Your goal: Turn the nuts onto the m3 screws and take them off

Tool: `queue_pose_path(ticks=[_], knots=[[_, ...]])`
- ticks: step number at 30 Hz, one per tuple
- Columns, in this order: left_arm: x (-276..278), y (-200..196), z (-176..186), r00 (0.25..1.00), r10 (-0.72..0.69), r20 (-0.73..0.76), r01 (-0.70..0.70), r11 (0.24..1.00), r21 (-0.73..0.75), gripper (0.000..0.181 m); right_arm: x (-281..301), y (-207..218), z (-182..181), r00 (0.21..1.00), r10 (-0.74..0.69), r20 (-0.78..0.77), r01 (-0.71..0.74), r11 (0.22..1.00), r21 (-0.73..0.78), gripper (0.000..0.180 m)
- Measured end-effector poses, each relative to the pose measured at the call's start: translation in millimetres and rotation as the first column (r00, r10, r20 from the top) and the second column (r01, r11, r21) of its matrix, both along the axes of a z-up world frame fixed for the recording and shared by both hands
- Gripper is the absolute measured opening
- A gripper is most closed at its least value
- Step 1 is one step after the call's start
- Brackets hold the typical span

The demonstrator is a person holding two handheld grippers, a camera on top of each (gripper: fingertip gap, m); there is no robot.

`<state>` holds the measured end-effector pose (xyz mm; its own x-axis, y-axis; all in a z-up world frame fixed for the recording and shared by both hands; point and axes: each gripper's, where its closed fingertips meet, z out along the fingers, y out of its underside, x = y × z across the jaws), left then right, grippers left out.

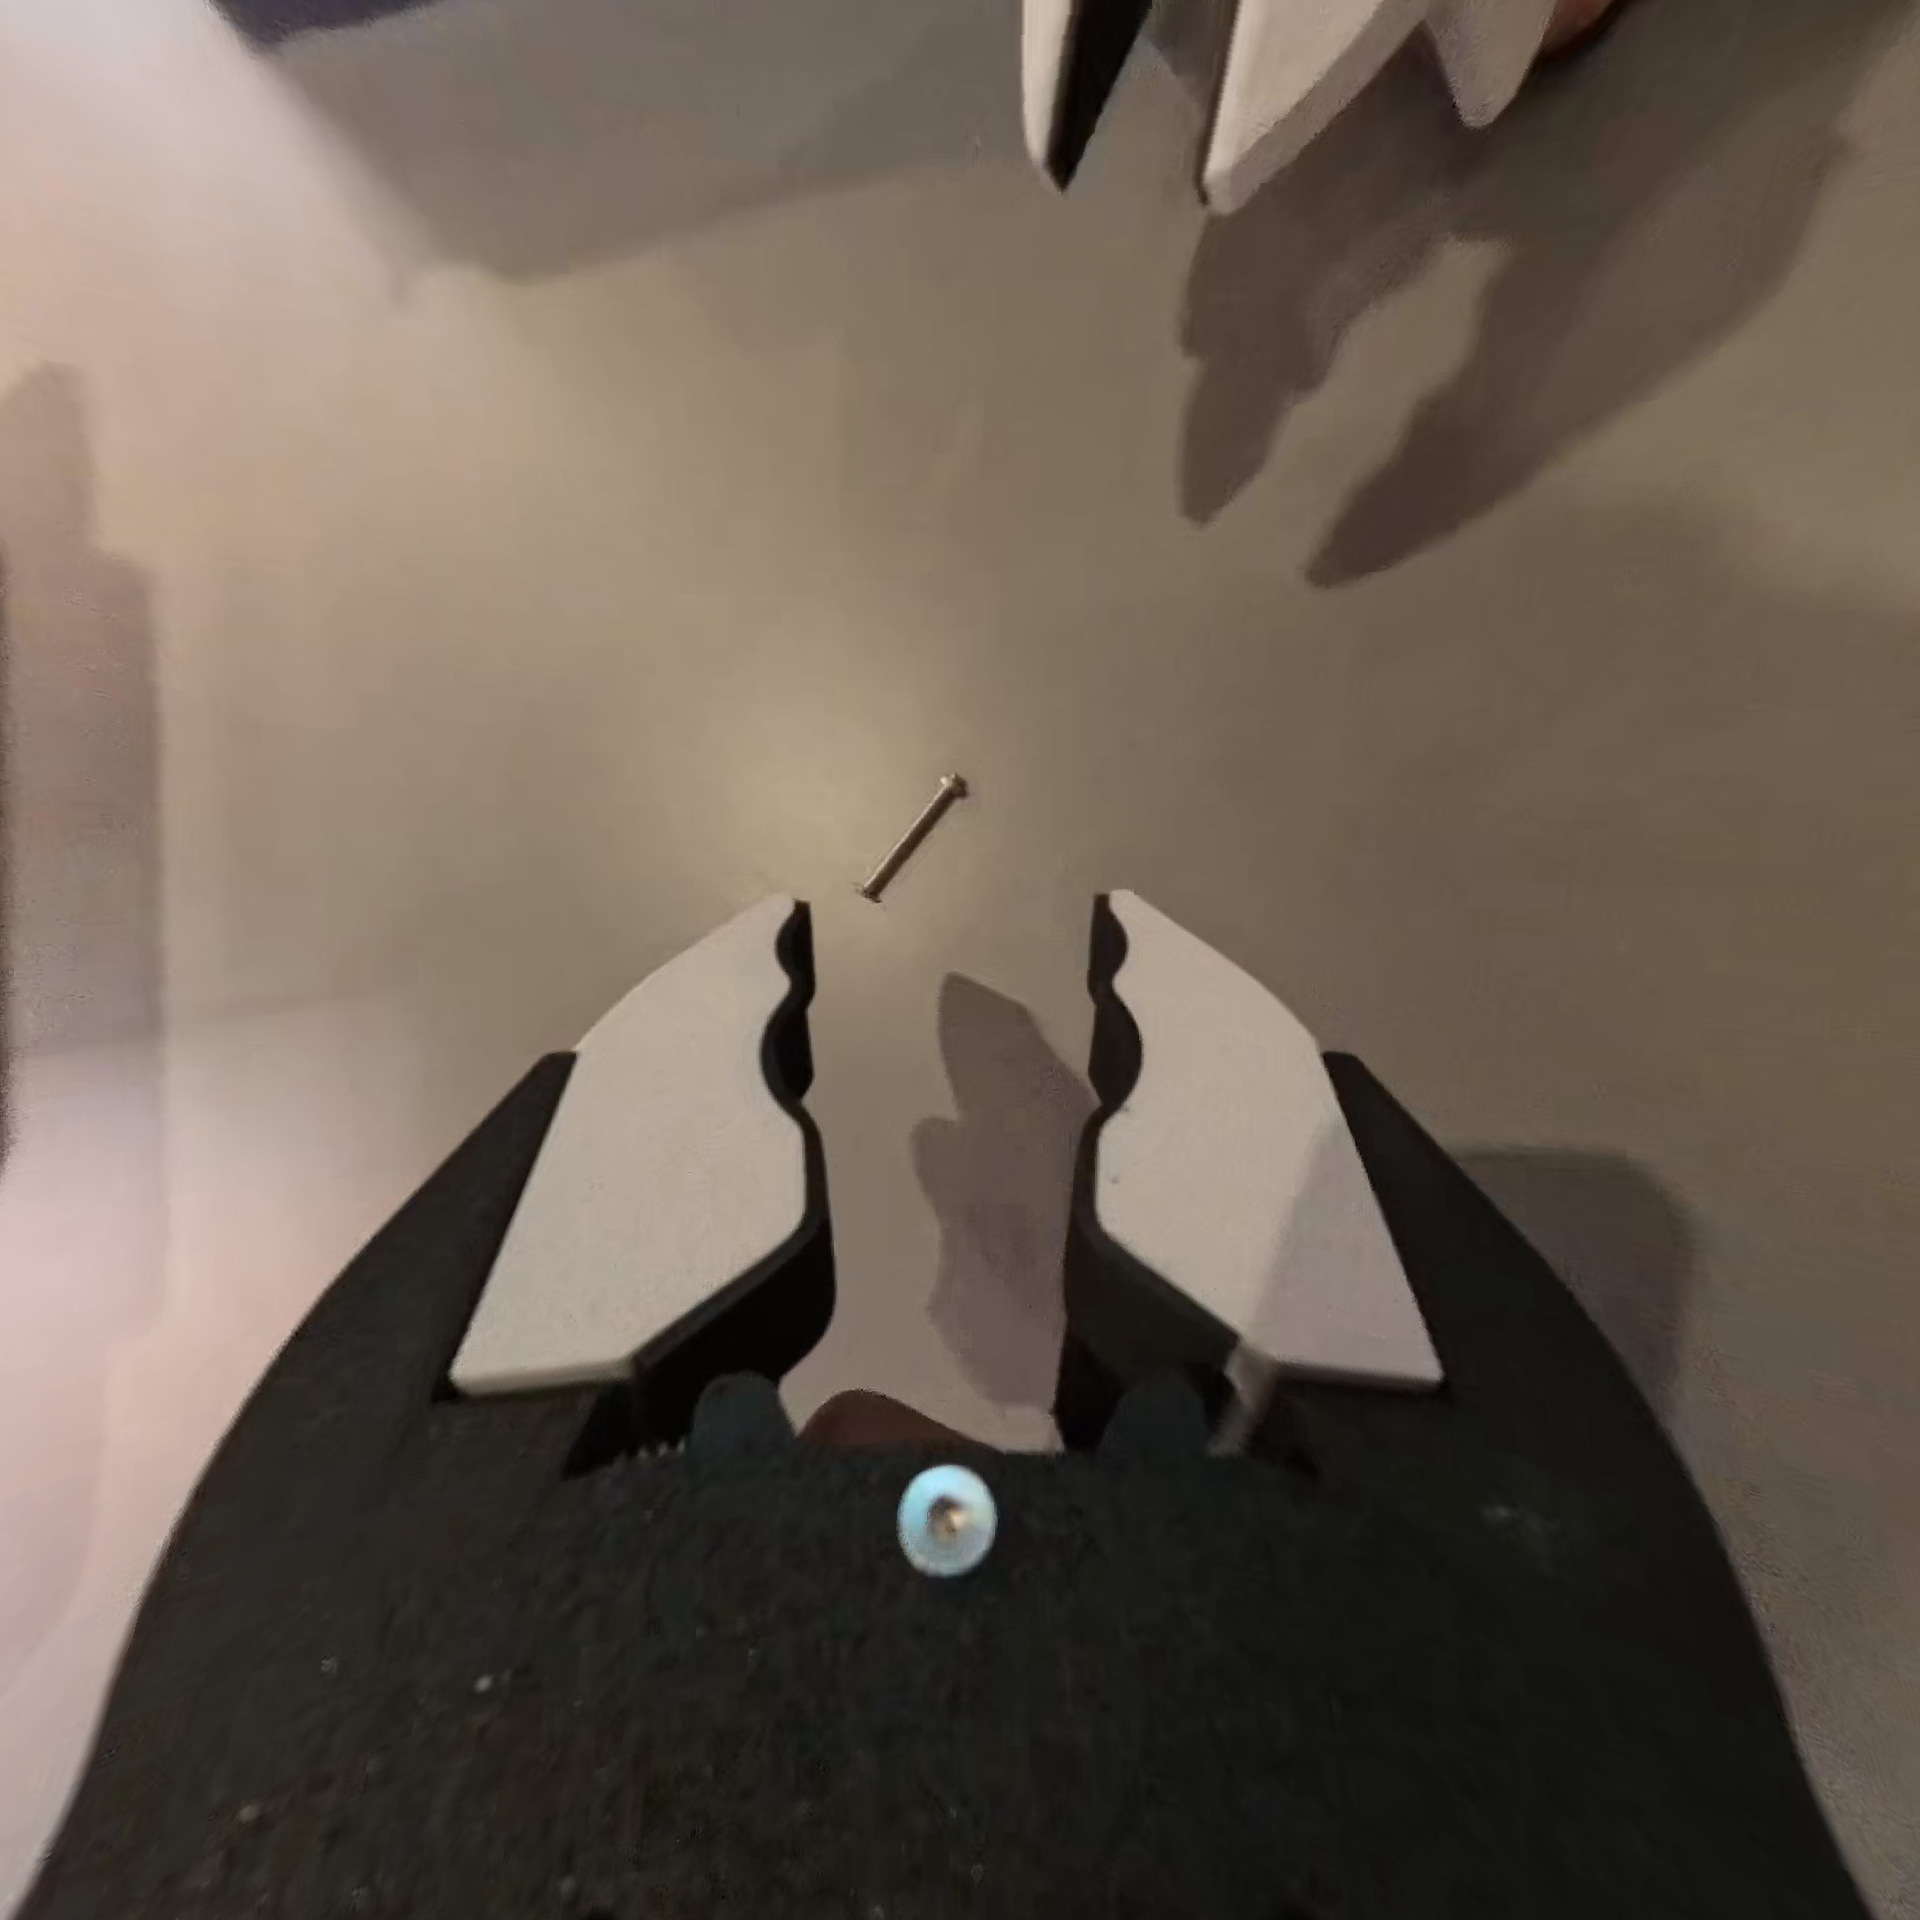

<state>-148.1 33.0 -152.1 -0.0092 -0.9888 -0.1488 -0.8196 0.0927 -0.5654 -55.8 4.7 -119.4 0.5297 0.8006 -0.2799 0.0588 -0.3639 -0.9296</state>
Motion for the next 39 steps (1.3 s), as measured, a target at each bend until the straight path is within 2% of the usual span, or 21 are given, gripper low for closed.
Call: queue_pose_path(ticks=[2, 5, 10, 18, 21, 26, 32, 36, 39], knots=[[-1.2, 4.0, -9.6, 0.996, -0.066, -0.065, 0.062, 0.996, -0.070, 0.047, 0.0, 0.1, -0.1, 1.000, -0.001, 0.002, 0.001, 1.000, 0.001, 0.022], [-2.0, 13.4, -21.3, 0.974, -0.173, -0.144, 0.166, 0.984, -0.058, 0.044, -0.2, 0.6, -0.9, 1.000, -0.009, 0.013, 0.009, 1.000, 0.005, 0.022], [7.2, 17.2, -26.5, 0.944, -0.278, -0.177, 0.257, 0.957, -0.135, 0.040, -1.2, 0.9, -2.8, 0.999, -0.012, 0.033, 0.012, 1.000, 0.007, 0.022], [8.0, 25.0, -41.2, 0.898, -0.382, -0.218, 0.362, 0.923, -0.127, 0.032, 1.6, 3.7, -2.2, 1.000, -0.027, 0.011, 0.027, 1.000, -0.011, 0.022], [11.0, 24.6, -41.6, 0.897, -0.397, -0.194, 0.373, 0.916, -0.147, 0.025, 1.2, 3.9, -3.2, 1.000, -0.023, 0.014, 0.024, 1.000, -0.019, 0.022], [15.6, 18.7, -42.3, 0.889, -0.431, -0.151, 0.415, 0.901, -0.131, 0.003, 1.8, 4.2, -2.8, 1.000, -0.024, 0.005, 0.024, 0.999, -0.024, 0.021], [10.9, 14.4, -42.1, 0.920, -0.354, -0.168, 0.338, 0.934, -0.114, 0.002, 0.1, 3.1, -3.6, 1.000, -0.004, 0.001, 0.004, 0.999, -0.036, 0.021], [14.2, 10.4, -22.1, 0.978, -0.197, -0.068, 0.195, 0.980, -0.031, 0.002, -6.3, 0.9, 2.2, 0.999, 0.032, -0.013, -0.031, 0.999, 0.010, 0.020], [15.1, 6.3, -0.6, 0.999, -0.036, 0.023, 0.034, 0.996, 0.083, 0.002, -15.5, -2.7, -0.2, 0.995, 0.083, 0.048, -0.086, 0.995, 0.049, 0.020]])
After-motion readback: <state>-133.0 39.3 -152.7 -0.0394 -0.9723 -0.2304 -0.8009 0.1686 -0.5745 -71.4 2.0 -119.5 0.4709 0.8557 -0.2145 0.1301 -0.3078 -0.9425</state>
